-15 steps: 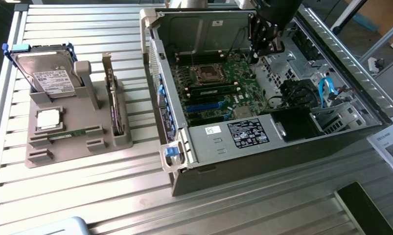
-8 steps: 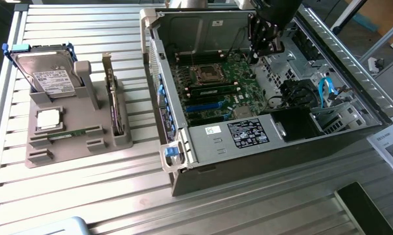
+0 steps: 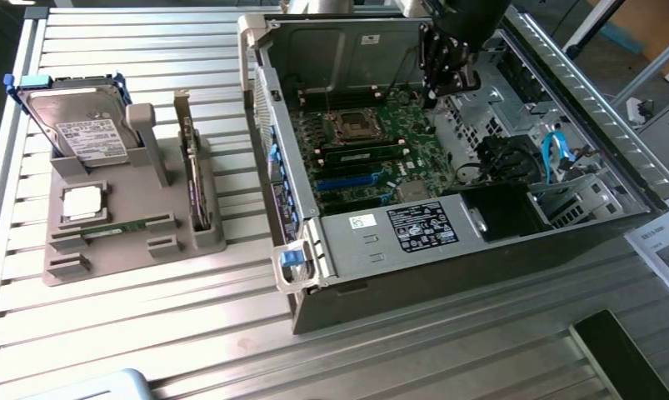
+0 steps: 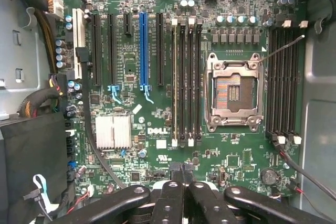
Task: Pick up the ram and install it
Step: 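Press down the ram until it locks into place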
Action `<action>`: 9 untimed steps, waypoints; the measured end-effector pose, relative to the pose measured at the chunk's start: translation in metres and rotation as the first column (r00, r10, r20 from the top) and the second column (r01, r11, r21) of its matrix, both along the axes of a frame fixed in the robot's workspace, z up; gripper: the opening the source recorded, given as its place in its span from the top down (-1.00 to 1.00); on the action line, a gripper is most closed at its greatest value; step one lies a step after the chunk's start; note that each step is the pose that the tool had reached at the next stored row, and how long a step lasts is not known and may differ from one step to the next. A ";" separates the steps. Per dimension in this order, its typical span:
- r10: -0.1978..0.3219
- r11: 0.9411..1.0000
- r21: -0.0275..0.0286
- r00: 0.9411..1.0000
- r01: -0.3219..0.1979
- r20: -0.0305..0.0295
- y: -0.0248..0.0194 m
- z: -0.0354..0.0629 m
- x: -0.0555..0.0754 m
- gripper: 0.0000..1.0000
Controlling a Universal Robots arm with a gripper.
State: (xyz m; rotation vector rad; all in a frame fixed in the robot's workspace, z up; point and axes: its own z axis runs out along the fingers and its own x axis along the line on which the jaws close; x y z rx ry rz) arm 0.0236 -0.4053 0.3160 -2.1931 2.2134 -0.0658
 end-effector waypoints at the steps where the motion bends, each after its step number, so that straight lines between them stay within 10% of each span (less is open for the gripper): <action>1: 0.000 1.000 0.000 1.000 0.000 0.001 0.0001 -0.0007 0.000 0.79; 9: 0.000 1.000 0.000 1.000 0.000 0.005 0.0008 -0.0071 -0.002 0.79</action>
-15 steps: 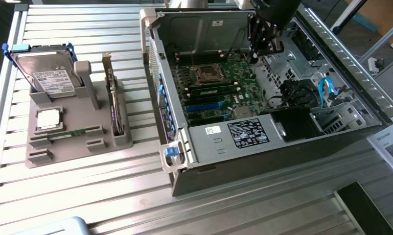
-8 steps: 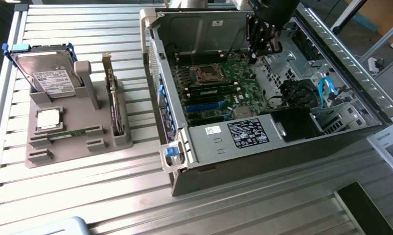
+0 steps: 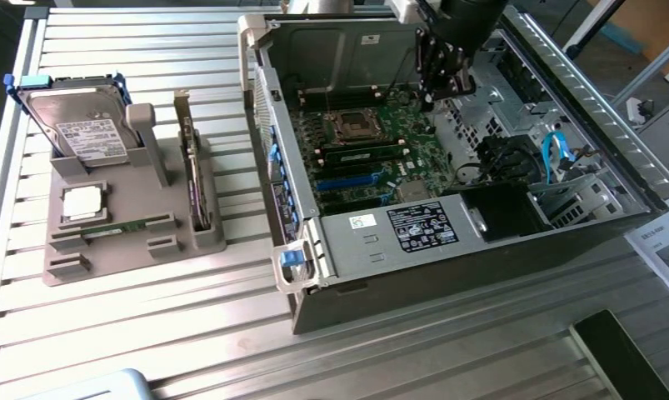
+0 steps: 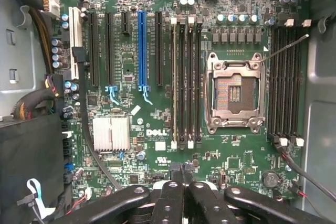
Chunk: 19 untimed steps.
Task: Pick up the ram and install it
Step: 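Press down the ram until it locks into place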
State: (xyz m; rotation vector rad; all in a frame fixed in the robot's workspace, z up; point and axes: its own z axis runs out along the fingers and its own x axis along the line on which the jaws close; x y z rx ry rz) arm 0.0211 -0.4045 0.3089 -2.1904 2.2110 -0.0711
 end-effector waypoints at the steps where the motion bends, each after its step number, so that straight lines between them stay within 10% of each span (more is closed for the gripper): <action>1: 0.000 1.000 0.000 1.000 0.000 0.000 0.0000 -0.0007 0.000 0.79; 19: -0.005 1.000 0.000 1.000 0.005 0.011 0.0000 -0.0170 -0.008 0.79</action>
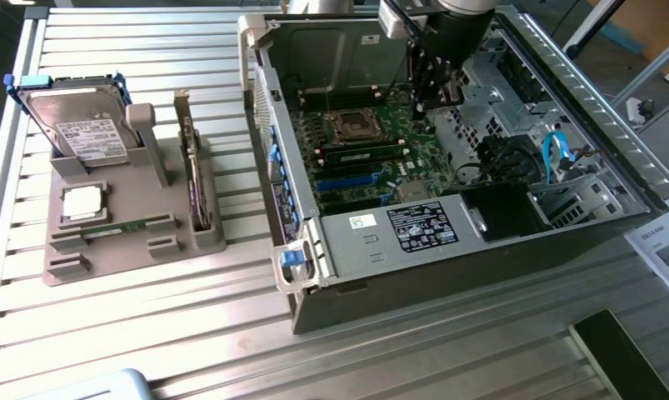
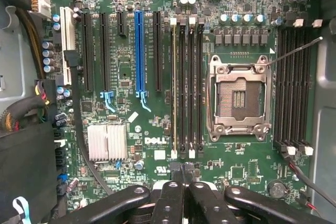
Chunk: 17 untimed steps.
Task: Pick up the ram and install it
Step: 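Press down the ram until it locks into place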
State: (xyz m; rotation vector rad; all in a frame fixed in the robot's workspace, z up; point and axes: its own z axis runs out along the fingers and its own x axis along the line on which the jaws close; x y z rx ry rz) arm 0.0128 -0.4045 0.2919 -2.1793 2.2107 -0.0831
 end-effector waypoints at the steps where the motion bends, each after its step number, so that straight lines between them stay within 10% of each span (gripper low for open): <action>1: -0.001 1.000 0.000 1.000 0.001 0.001 0.0000 -0.0012 0.000 0.79; 17: -0.013 1.000 0.000 1.000 0.013 0.005 0.0000 -0.0156 -0.003 0.79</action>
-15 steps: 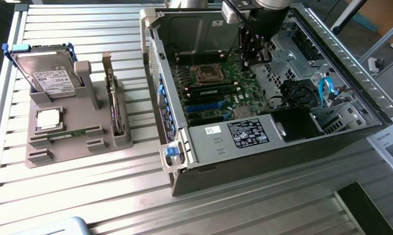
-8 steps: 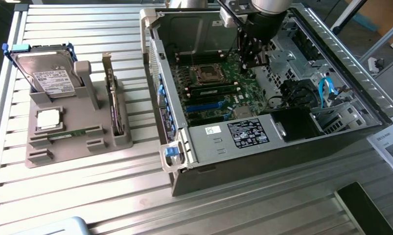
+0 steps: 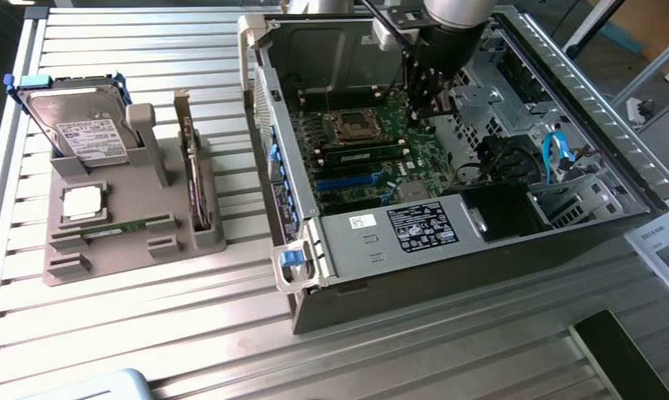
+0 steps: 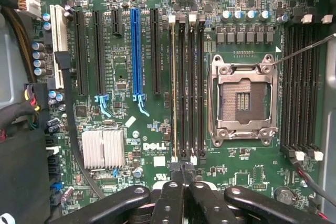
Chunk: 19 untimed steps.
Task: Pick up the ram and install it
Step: 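Press down the ram until it locks into place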
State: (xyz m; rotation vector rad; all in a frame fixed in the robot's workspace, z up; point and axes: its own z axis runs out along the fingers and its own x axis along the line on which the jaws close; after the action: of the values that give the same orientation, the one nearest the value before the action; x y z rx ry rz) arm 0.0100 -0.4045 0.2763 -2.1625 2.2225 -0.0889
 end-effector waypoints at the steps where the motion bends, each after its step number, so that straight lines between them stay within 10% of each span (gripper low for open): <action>1: -0.001 1.000 0.000 1.000 0.001 0.000 0.0000 -0.0009 0.000 0.79; 19: -0.026 1.000 0.000 1.000 0.026 0.002 0.0000 -0.0152 -0.002 0.79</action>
State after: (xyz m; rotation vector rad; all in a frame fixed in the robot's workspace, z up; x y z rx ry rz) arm 0.0079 -0.4045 0.2611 -2.1329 2.2494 -0.0922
